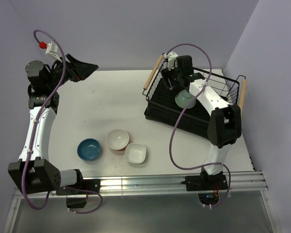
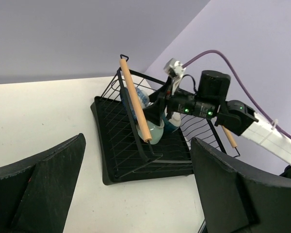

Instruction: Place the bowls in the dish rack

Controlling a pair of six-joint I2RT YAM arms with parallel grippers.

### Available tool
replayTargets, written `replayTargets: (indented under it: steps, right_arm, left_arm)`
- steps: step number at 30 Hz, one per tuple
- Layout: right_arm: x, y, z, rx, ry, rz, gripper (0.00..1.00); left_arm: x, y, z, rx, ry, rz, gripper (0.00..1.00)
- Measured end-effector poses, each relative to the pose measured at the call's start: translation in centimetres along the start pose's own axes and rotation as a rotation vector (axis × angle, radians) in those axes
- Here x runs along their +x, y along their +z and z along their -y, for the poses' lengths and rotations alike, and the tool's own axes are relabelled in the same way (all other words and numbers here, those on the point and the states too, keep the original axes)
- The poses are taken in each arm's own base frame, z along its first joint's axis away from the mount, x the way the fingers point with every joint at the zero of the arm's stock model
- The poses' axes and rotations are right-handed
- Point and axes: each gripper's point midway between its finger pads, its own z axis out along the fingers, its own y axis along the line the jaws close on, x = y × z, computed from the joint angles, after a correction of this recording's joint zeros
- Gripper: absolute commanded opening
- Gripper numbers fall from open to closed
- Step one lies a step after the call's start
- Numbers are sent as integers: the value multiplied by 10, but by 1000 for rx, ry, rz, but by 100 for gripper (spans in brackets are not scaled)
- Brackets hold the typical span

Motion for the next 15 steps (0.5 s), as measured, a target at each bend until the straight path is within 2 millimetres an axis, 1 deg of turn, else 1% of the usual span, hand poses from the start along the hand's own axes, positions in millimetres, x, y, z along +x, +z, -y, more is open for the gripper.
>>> replayTargets:
  steps: [4, 7, 11, 15]
  right_arm:
    - [16, 16, -1, 35, -50, -51, 0]
    - [23, 24, 1, 60, -87, -77, 0]
    - [26, 32, 4, 84, -133, -83, 0]
    - [25, 32, 8, 102, -177, -83, 0]
  left_arm:
    - [0, -4, -2, -9, -1, 5, 95]
    - [1, -5, -6, -18, -6, 6, 95]
    - [-1, -7, -9, -27, -7, 10, 95]
    - [-2, -8, -10, -31, -4, 14, 95]
